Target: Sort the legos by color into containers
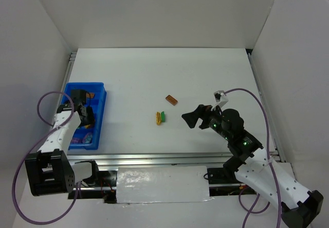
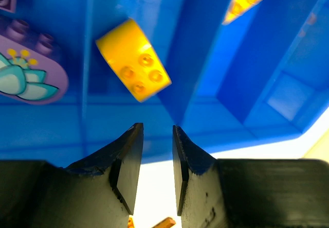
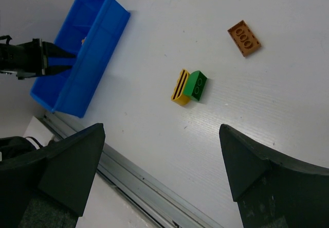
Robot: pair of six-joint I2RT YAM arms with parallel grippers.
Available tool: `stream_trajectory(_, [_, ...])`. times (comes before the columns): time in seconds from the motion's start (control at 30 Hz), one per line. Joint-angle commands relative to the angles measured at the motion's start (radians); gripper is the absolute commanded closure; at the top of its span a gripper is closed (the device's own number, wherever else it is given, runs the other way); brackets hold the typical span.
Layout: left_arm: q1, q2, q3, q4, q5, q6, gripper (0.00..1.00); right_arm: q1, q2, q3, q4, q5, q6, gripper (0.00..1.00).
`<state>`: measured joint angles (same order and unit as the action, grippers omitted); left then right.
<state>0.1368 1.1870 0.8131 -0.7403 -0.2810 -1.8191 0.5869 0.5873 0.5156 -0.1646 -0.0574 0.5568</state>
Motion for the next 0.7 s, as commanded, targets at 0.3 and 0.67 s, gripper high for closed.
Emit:
stream_trajectory(0.3, [-0.003,-0.012,-0.029,-0.033,-0.134,-0.147,0.51,0.062,-0.050,-0.002,0.036,0.056,-0.011,0.00])
stream_trajectory(0.67, [0.007,0.068,0.035,-0.054,-0.190,-0.132,0.28,0.093,-0.070,-0.002,0.033,0.102,-0.015,0.00])
